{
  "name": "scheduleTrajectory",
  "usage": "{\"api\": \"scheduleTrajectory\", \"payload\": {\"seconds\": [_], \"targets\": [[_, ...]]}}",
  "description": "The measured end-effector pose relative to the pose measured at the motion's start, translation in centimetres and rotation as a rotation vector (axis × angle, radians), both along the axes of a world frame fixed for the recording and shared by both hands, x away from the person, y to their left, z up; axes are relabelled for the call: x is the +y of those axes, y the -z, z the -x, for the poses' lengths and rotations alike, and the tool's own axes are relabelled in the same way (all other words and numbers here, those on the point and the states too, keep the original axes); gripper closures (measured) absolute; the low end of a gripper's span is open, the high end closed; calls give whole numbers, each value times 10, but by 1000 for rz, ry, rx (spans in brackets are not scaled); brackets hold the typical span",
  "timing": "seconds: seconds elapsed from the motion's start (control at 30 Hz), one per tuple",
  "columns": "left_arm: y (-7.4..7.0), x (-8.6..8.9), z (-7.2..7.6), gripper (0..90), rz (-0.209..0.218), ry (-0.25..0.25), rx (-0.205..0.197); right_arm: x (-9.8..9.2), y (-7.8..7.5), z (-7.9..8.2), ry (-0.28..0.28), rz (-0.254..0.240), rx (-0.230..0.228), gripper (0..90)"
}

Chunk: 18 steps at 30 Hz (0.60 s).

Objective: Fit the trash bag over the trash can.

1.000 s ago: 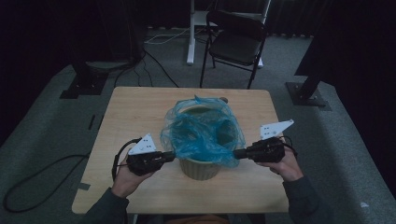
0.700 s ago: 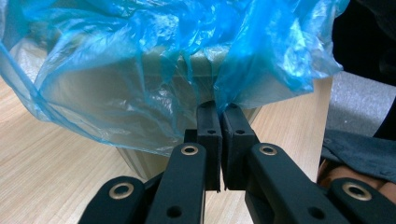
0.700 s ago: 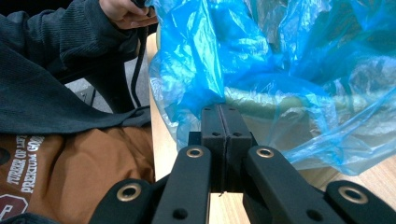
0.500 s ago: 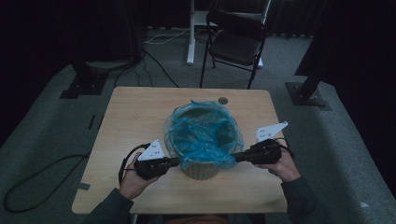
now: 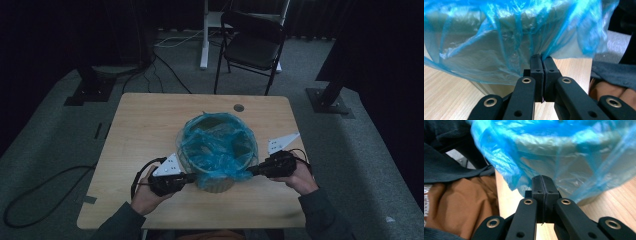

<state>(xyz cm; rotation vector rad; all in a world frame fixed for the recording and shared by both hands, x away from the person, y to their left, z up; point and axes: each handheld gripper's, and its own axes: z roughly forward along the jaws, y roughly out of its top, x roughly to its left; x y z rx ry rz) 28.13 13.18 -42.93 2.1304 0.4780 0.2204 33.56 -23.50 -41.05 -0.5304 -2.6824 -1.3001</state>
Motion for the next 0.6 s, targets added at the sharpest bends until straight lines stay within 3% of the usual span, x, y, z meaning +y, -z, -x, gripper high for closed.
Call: {"api": "scheduleTrajectory", "payload": {"seconds": [0.23,0.33,0.37,0.4,0.43,0.53,0.57,0.6], "targets": [[9,0,-4,889,-57,-25,20,-1,6,-2,37,73,-11,900],[11,7,-10,886,-40,-60,46,-3,6,-3,53,73,-15,900],[10,15,-14,875,-18,-92,57,-7,4,-3,68,73,-18,900],[10,15,-14,865,-18,-92,57,-7,4,-3,68,73,-18,900],[9,22,-16,854,16,-113,63,-10,3,-4,76,64,-22,898],[7,26,-17,800,34,-132,65,-12,1,-3,81,56,-27,889],[4,31,-16,742,61,-136,68,-14,-2,-3,83,41,-31,828],[4,31,-16,701,61,-136,68,-15,-3,-3,76,30,-29,773]]}}
